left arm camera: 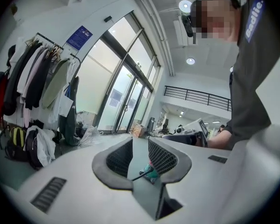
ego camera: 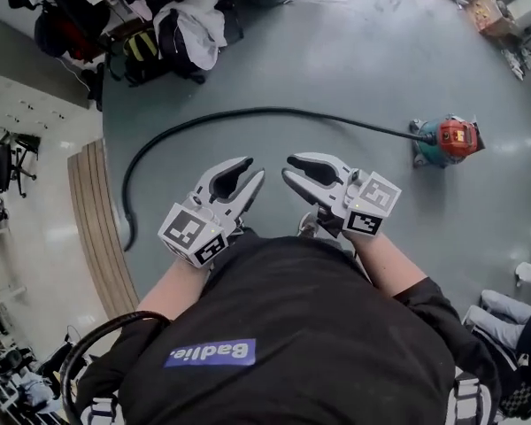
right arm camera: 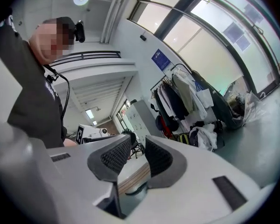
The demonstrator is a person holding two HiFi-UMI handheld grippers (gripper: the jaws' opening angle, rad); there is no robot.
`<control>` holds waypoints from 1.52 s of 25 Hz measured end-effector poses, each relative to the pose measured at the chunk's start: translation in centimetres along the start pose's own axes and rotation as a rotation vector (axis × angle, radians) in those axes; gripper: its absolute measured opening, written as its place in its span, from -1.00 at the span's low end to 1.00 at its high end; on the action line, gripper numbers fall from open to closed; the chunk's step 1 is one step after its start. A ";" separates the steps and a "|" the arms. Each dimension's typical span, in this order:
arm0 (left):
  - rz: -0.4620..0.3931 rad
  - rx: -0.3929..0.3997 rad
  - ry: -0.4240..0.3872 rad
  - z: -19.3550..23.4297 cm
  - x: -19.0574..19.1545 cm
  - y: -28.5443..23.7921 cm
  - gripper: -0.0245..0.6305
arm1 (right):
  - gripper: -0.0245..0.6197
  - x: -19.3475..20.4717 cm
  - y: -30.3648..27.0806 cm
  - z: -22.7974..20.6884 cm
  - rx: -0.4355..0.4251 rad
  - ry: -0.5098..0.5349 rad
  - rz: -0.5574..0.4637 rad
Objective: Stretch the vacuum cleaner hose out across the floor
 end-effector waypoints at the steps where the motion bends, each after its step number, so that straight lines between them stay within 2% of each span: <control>1: 0.001 -0.009 0.017 -1.2 -0.1 -1.1 -0.62 | -0.64 -0.2 1.9 -0.3 -0.011 0.000 -0.009; 3: 0.011 -0.003 0.030 -3.7 -0.4 -3.1 -0.71 | -0.70 -0.6 5.3 -0.8 -0.024 0.003 -0.019; 7: 0.042 0.075 -0.010 -7.7 -1.3 -5.5 -0.88 | -0.84 -1.2 9.6 -1.1 -0.003 0.012 -0.043; 8: 0.040 0.095 -0.018 -8.3 -1.5 -5.7 -0.90 | -0.90 -1.3 10.0 -0.9 0.004 0.018 -0.052; 12: 0.037 0.148 -0.001 -9.4 -1.3 -6.3 -0.90 | -0.90 -1.4 9.7 0.5 0.027 0.055 -0.063; 15: 0.032 0.169 -0.035 -9.6 -1.7 -6.0 -0.90 | -0.90 -1.4 8.7 2.5 0.039 0.124 -0.029; 17: 0.030 0.151 -0.048 -9.0 -1.5 -5.5 -0.90 | -0.90 -1.3 8.0 3.0 0.047 0.173 0.007; 20: 0.023 0.115 -0.046 -7.9 -1.2 -4.0 -0.90 | -0.90 -1.5 6.6 3.2 0.062 0.186 0.014; 24: 0.010 0.069 -0.059 -7.0 -1.0 -1.7 -0.90 | -0.90 -0.8 4.5 4.2 0.046 0.247 0.049; 32: 0.010 0.050 -0.105 -7.6 -1.0 1.3 -0.90 | -0.91 1.1 2.1 5.8 0.010 0.231 0.087; 38: 0.017 0.045 -0.141 -8.2 -0.8 1.9 -0.90 | -0.91 1.7 2.2 6.3 0.021 0.253 0.103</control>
Point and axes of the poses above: the fingertips, and each gripper's own axes: y backward along the fingers, z to its left, x out of its underside, the point moved 2 cm from there along y, backward along the fingers, and after that the axes turned 13 degrees about -y, right-handed, at the moved point
